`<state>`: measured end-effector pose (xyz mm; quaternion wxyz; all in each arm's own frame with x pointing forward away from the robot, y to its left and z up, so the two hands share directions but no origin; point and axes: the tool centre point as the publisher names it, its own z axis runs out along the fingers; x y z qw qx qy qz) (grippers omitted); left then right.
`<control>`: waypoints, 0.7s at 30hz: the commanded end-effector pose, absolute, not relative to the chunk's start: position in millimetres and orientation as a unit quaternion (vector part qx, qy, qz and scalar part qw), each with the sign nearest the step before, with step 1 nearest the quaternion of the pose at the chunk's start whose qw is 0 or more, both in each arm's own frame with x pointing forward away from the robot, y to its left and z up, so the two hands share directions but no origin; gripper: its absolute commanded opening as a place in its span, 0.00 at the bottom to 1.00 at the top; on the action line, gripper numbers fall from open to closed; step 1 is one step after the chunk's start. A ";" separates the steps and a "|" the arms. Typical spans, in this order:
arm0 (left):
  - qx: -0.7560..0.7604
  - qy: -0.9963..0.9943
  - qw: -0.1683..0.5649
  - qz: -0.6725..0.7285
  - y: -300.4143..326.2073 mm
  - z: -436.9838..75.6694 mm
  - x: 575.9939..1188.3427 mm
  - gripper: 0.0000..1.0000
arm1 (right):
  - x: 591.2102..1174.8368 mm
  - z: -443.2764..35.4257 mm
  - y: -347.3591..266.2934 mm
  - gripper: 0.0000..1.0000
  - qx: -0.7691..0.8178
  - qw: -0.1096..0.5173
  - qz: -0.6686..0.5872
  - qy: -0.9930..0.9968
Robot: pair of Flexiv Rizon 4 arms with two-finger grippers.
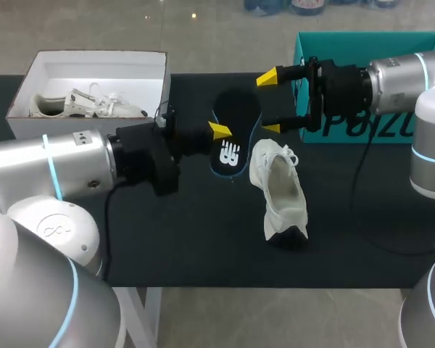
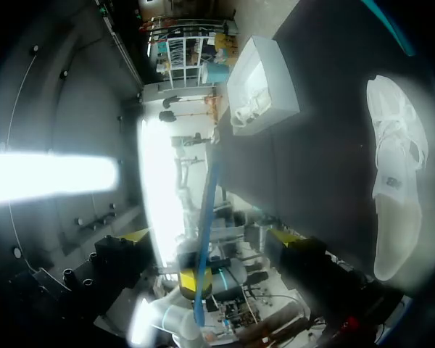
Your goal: Take the shoe out of the shoebox, open the shoe tongue, remove and reinsert the insole, then place the shoe into the shoebox
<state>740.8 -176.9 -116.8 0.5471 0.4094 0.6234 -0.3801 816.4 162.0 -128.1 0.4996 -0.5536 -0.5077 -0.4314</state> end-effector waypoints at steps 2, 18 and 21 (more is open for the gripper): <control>0.409 0.621 0.551 -0.379 -235.5 -123.0 770.3 0.00 | 816.9 -128.7 163.2 1.00 -0.554 0.500 -0.432 -0.507; 0.401 0.630 0.553 -0.368 -245.4 -125.7 776.7 0.00 | 816.9 -128.7 163.2 0.86 -0.554 0.500 -0.432 -0.507; 0.399 0.632 0.555 -0.366 -245.3 -125.2 777.3 0.00 | 816.9 -128.7 163.2 0.56 -0.554 0.500 -0.432 -0.507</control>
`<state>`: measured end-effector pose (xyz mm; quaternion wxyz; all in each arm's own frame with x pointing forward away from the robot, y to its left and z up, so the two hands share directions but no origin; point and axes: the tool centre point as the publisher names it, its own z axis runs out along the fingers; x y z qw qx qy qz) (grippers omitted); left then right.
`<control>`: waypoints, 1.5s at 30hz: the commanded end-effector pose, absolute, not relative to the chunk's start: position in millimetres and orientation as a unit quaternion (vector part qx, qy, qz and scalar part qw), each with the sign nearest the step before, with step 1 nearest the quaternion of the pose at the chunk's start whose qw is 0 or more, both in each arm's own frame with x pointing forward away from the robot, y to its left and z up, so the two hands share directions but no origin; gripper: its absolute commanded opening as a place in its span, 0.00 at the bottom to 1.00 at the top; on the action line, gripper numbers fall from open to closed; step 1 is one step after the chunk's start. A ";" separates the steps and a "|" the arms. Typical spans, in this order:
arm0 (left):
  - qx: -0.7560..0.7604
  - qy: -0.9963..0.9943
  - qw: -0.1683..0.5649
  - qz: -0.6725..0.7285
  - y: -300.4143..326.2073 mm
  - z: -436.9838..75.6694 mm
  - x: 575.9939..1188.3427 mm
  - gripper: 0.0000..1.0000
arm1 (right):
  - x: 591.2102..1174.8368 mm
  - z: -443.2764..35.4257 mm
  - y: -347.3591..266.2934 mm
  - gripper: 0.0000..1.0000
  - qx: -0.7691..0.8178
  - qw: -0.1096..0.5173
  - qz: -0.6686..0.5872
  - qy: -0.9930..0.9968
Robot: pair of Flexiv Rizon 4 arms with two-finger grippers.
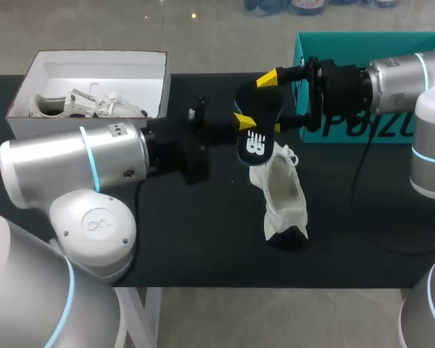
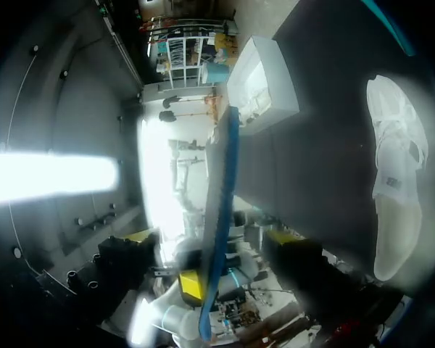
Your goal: Take the shoe out of the shoebox, open the shoe tongue, remove and reinsert the insole, then place the shoe into the shoebox
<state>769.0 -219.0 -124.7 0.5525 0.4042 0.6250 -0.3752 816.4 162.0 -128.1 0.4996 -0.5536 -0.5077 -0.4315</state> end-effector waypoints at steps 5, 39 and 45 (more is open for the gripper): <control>0.393 0.635 0.558 -0.362 -243.4 -125.2 776.9 0.00 | 816.9 -128.7 163.2 0.36 -0.554 0.500 -0.432 -0.507; 0.381 0.653 0.551 -0.353 -161.8 -114.6 750.0 1.00 | 816.9 -128.7 163.2 0.00 -0.554 0.500 -0.432 -0.507; 0.394 0.668 0.528 -0.345 -129.5 -107.0 748.4 1.00 | 816.9 -128.7 163.2 0.00 -0.554 0.500 -0.432 -0.507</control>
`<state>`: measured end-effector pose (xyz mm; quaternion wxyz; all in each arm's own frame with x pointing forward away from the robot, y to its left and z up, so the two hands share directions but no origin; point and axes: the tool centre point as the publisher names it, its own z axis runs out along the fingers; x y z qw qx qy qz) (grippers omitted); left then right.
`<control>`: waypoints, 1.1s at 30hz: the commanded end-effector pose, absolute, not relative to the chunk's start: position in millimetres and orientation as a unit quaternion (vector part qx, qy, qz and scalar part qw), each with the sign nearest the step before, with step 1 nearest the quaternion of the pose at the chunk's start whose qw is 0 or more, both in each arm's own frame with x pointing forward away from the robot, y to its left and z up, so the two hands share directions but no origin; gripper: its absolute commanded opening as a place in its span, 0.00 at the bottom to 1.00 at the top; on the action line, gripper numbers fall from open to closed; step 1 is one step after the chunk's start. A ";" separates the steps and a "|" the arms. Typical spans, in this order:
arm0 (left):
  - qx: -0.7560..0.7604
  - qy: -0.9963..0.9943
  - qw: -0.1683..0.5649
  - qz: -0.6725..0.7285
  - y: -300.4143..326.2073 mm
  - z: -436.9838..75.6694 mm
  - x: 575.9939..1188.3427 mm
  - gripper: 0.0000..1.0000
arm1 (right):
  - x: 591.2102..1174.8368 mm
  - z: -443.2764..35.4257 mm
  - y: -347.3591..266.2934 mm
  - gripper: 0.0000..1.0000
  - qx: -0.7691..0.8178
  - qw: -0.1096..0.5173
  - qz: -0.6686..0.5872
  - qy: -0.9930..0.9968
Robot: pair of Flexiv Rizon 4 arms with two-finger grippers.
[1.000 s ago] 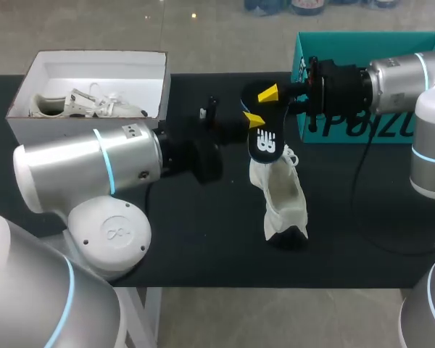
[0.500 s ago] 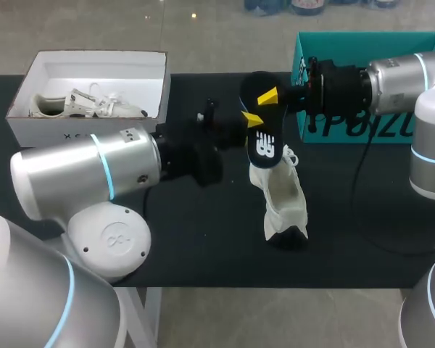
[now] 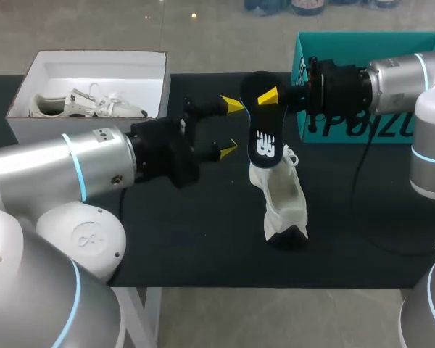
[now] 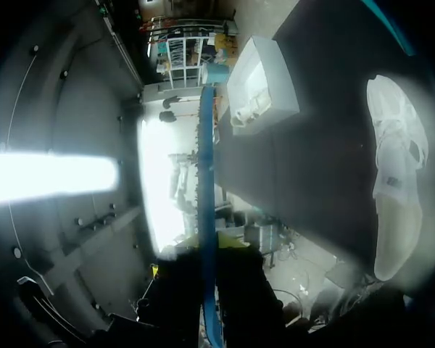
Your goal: Take the shoe out of the shoebox, open the shoe tongue, remove and reinsert the insole, then place the shoe into the shoebox
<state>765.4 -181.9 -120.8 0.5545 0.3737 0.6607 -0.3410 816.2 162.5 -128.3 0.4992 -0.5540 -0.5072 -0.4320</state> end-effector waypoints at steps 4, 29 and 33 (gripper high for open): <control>0.412 0.681 0.500 -0.340 -110.1 -100.3 752.1 1.00 | 816.9 -128.7 163.2 0.00 -0.554 0.500 -0.432 -0.507; 0.526 0.748 0.308 -0.261 -78.0 -27.9 746.8 1.00 | 816.9 -128.7 163.2 0.00 -0.554 0.500 -0.432 -0.507; 0.547 0.752 0.281 -0.240 -81.9 -16.1 744.4 1.00 | 816.9 -128.7 163.2 0.00 -0.554 0.500 -0.432 -0.507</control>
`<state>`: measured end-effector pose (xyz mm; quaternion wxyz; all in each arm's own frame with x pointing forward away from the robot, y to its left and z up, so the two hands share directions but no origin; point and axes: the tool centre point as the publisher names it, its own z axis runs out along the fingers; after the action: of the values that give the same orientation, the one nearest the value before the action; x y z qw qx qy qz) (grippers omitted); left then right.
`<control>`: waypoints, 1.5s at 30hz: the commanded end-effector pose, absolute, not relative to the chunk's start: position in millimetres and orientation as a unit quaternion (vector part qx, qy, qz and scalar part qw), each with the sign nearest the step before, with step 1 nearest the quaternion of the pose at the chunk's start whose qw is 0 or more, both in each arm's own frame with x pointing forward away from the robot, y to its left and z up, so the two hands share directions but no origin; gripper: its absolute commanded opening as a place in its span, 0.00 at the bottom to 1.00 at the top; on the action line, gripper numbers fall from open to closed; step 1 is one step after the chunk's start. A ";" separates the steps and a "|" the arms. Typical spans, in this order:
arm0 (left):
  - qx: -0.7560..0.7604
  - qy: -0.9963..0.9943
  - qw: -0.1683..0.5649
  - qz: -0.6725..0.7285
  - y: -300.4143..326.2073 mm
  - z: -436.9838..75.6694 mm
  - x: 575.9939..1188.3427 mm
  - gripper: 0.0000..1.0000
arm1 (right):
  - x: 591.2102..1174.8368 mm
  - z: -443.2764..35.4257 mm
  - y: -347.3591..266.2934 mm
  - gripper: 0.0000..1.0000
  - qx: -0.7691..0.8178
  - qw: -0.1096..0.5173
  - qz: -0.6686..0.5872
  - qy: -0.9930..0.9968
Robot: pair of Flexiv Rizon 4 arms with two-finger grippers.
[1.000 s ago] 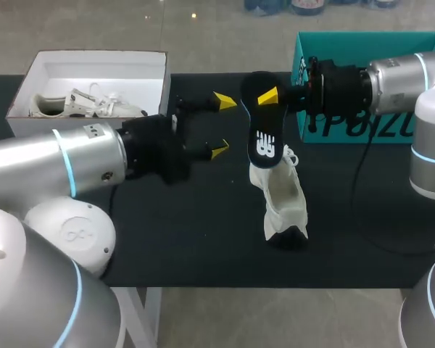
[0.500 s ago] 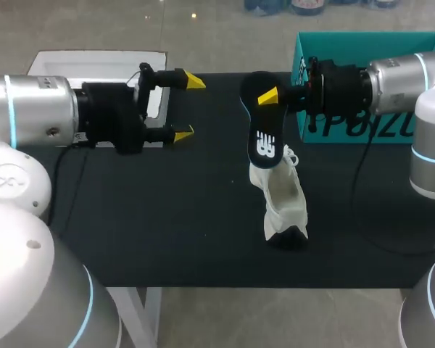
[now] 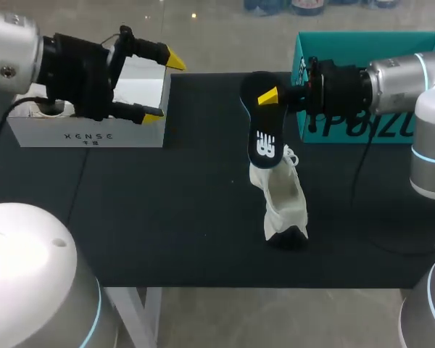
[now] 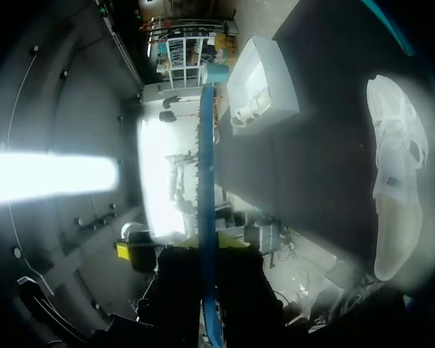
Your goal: Take the shoe out of the shoebox, open the shoe tongue, remove and reinsert the insole, then place the shoe into the shoebox
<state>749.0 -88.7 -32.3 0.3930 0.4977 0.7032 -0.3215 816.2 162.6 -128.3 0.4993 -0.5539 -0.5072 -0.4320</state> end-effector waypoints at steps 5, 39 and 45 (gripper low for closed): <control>0.582 0.752 0.234 -0.203 -89.9 -8.3 742.0 1.00 | 816.9 -128.7 163.2 0.00 -0.554 0.500 -0.432 -0.507; 0.628 0.760 0.133 -0.108 -116.3 14.4 750.2 1.00 | 816.9 -128.7 163.2 0.00 -0.554 0.500 -0.432 -0.507; 0.628 0.760 0.133 -0.108 -116.3 14.4 750.2 1.00 | 816.9 -128.7 163.2 0.00 -0.554 0.500 -0.432 -0.507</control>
<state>748.9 -114.1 12.5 0.1534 0.6245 0.7555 -0.1253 816.2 162.5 -128.3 0.4993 -0.5539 -0.5072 -0.4320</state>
